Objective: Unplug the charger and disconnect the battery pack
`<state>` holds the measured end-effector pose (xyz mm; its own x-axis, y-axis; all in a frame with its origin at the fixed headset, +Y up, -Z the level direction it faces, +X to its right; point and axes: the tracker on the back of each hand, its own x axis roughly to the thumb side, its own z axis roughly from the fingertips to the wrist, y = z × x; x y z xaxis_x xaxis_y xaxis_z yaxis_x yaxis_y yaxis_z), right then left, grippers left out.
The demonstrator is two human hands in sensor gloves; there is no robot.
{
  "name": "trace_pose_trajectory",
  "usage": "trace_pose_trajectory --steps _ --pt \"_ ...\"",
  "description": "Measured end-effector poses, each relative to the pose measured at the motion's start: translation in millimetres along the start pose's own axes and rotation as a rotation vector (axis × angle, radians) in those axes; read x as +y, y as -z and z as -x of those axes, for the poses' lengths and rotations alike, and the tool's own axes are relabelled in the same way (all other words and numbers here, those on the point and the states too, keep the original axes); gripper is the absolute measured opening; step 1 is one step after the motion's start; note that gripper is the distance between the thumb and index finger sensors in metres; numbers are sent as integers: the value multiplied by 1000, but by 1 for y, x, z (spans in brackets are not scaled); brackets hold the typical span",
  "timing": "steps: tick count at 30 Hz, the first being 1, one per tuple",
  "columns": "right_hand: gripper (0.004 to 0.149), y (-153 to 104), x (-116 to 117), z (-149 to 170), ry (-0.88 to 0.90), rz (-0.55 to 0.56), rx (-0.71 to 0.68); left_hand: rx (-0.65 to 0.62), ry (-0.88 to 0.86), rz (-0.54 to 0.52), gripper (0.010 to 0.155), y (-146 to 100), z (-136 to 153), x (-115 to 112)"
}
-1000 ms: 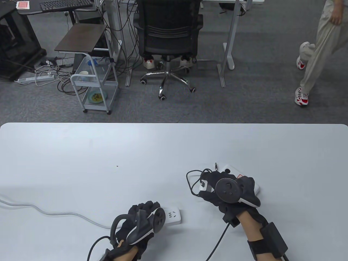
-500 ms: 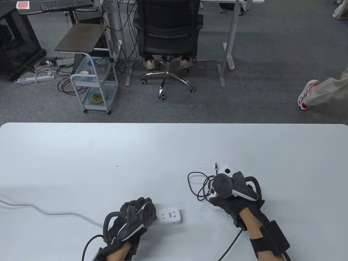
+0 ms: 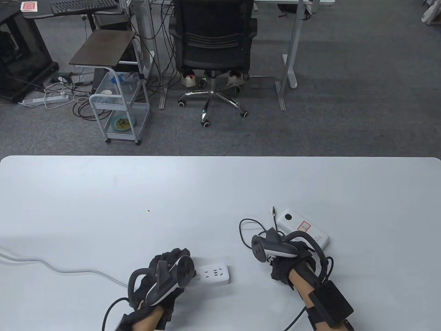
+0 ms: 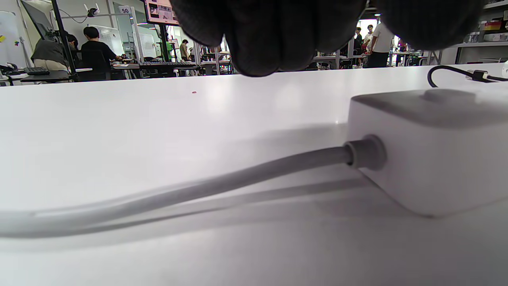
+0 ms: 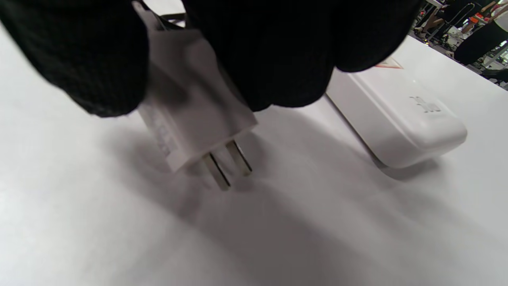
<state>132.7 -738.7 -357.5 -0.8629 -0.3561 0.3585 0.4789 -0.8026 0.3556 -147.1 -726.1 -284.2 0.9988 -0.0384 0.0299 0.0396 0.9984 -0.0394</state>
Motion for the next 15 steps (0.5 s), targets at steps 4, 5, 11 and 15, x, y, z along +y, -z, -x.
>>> trace_pose_trajectory --steps 4,5,11,15 --pt "66 2 2 -5 -13 38 -11 3 4 10 65 2 3 -2" --pt "65 3 4 -7 -14 36 -7 3 2 10 65 3 4 -3" --pt "65 4 5 -7 -11 57 -11 15 5 31 65 5 8 -7" --pt "66 2 5 -1 44 27 0 27 0 30 65 6 12 -7"
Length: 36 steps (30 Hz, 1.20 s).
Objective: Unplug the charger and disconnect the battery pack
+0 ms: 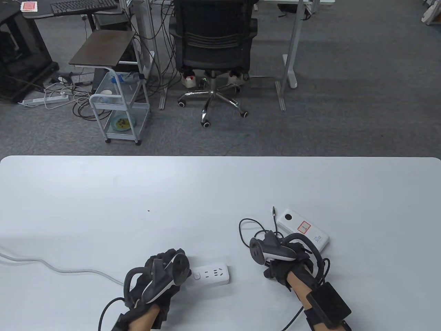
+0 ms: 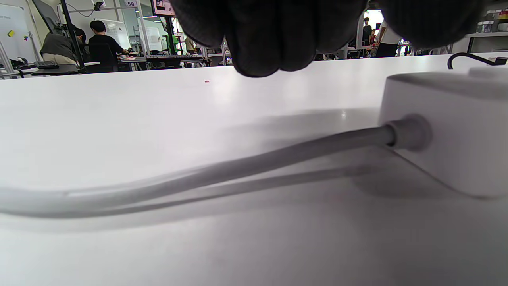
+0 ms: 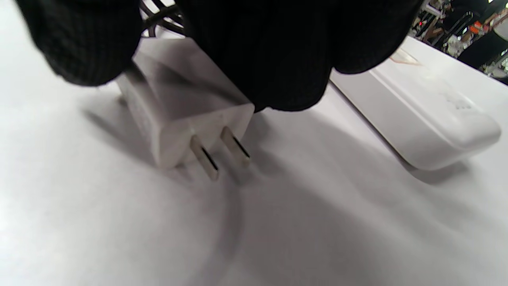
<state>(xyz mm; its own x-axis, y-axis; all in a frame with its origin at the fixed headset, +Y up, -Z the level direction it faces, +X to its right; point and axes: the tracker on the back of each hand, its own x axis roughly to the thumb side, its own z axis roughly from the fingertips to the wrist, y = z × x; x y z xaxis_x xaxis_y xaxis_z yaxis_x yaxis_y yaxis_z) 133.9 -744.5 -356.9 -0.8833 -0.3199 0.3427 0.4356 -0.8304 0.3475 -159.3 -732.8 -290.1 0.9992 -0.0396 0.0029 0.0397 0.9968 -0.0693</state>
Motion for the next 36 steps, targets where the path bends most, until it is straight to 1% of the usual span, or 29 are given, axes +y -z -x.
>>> trace_pose_trajectory --steps 2,3,5,7,9,11,12,14,15,17,19,20,21,25,27,29,31,32,36 --pt "67 -3 -4 6 66 -107 24 6 -11 1 65 1 3 0" --pt "69 -6 -6 9 87 -113 40 8 -11 1 64 1 4 1" --pt "70 -11 -13 16 120 -74 51 15 -19 2 64 2 7 1" --pt "71 -17 -19 25 161 -66 66 17 -30 6 64 2 8 1" --pt "70 -25 -26 37 225 -52 110 18 -35 4 64 1 8 2" --pt "69 -33 -35 46 264 -1 174 18 -42 -6 64 1 8 4" --pt "70 -35 -36 48 270 15 191 18 -46 -7 64 1 8 4" --pt "73 -40 -40 50 279 82 224 17 -55 -14 64 0 8 5" --pt "73 -42 -41 49 282 134 216 15 -60 -18 64 0 8 6" --pt "73 -42 -43 45 298 300 195 12 -66 -20 64 1 8 4" --pt "73 -43 -43 35 332 458 126 8 -53 -34 65 0 7 3" --pt "73 -44 -42 32 333 496 111 6 -49 -35 66 0 6 2" --pt "75 -45 -40 23 314 543 66 0 -46 -37 69 -1 4 2" --pt "78 -54 -28 0 206 619 12 -4 -56 -95 75 -5 1 4" --pt "78 -57 -21 -7 167 622 -6 -2 -67 -122 75 -7 1 7" --pt "77 -59 -18 -11 183 660 -12 -3 -82 -130 73 -8 2 10" --pt "76 -58 -17 -14 238 683 -48 -7 -81 -137 73 -9 2 10" --pt "75 -59 -17 -16 252 685 -54 -3 -75 -148 73 -9 2 10" --pt "75 -59 -18 -21 232 683 -74 -9 -74 -132 73 -7 3 8"
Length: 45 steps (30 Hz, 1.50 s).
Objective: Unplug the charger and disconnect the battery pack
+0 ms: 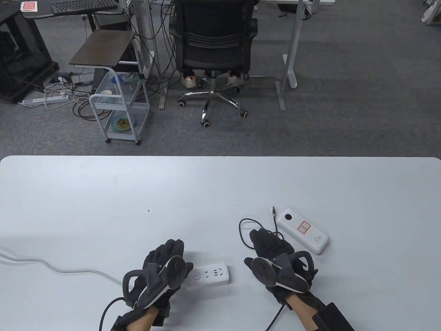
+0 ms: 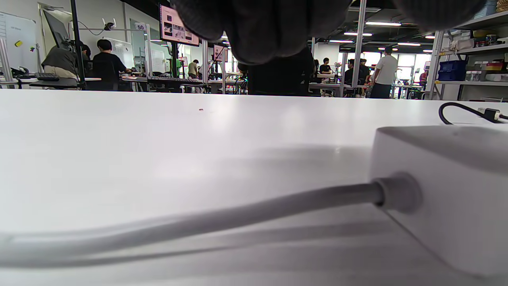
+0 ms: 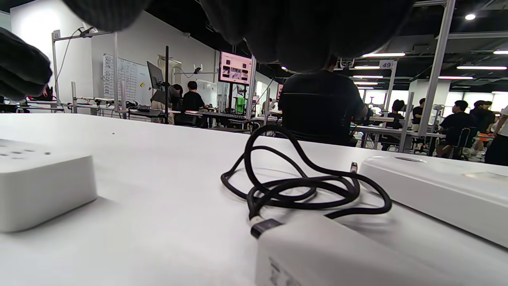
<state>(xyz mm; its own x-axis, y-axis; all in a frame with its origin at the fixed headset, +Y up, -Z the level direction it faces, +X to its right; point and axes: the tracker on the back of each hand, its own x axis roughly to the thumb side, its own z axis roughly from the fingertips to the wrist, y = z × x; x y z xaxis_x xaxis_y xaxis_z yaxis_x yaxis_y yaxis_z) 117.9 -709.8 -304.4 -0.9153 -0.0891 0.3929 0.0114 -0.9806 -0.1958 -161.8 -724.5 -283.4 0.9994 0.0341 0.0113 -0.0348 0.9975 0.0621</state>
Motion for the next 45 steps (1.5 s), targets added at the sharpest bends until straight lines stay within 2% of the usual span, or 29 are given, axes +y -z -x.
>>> trace_pose_trajectory --steps 7,15,23,27,35,36,38,41,45 --pt "75 1 8 -4 -10 -65 -16 5 21 10 72 1 1 -2" --pt "75 1 8 -7 -20 -52 -37 2 26 19 72 1 0 -3" --pt "75 2 15 -12 -44 -88 -62 5 27 30 72 1 0 -2" --pt "75 1 11 -12 -33 -107 -71 9 34 34 72 1 -1 0" --pt "74 -1 0 -17 -29 -84 -88 -9 32 -29 72 -5 -1 18" --pt "73 -2 -5 -20 -20 -20 -106 -12 30 -25 72 -4 -2 18" --pt "71 -4 -14 -27 6 35 -124 -20 53 -21 72 -4 -4 16" --pt "73 -6 -20 -37 -41 8 -121 -33 76 -25 72 -5 -6 15" --pt "73 -8 -14 -44 -107 1 -155 -36 75 -23 72 -5 -8 16"
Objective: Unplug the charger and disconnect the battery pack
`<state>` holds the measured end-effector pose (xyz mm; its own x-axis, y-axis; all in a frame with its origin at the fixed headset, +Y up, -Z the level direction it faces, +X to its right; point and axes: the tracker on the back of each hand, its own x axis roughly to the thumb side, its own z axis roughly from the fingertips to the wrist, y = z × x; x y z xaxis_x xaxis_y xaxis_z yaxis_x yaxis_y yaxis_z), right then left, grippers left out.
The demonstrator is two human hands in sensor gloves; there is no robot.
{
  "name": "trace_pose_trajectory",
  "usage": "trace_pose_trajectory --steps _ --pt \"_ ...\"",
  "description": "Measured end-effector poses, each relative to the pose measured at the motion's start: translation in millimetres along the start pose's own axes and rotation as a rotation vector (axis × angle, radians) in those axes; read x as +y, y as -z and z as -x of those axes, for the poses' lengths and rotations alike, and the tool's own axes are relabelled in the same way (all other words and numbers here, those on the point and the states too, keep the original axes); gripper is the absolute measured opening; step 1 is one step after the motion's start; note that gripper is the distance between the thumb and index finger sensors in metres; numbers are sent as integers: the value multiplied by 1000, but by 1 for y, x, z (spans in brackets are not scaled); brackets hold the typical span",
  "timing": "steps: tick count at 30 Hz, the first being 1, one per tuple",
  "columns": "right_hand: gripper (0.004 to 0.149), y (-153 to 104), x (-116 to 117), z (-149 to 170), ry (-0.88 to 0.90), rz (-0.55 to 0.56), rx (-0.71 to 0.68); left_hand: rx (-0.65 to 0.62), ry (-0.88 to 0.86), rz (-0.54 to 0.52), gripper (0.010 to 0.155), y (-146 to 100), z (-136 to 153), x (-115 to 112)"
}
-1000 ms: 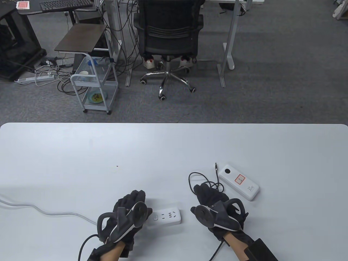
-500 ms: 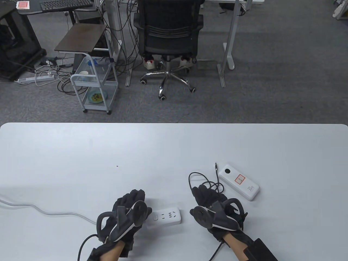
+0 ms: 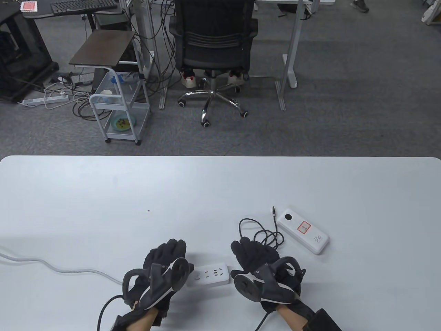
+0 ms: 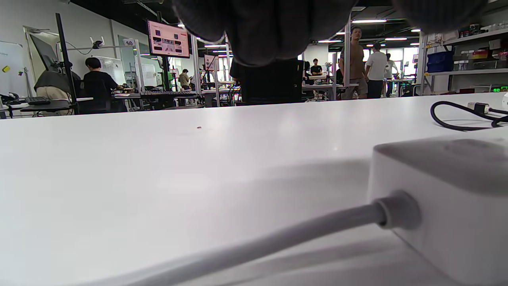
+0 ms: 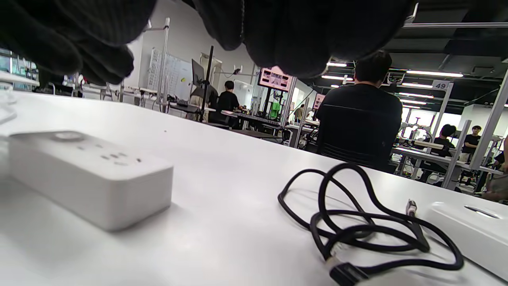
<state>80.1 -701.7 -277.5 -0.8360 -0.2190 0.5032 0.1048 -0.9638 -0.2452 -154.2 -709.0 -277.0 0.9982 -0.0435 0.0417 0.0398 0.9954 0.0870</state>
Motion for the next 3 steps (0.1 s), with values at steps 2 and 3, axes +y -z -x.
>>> trace_pose_trajectory --steps 2,3 --pt "73 1 5 2 -15 -23 7 -3 -11 -4 72 0 0 0" --pt "73 1 8 5 -10 -38 13 -3 -11 -1 72 0 0 0"
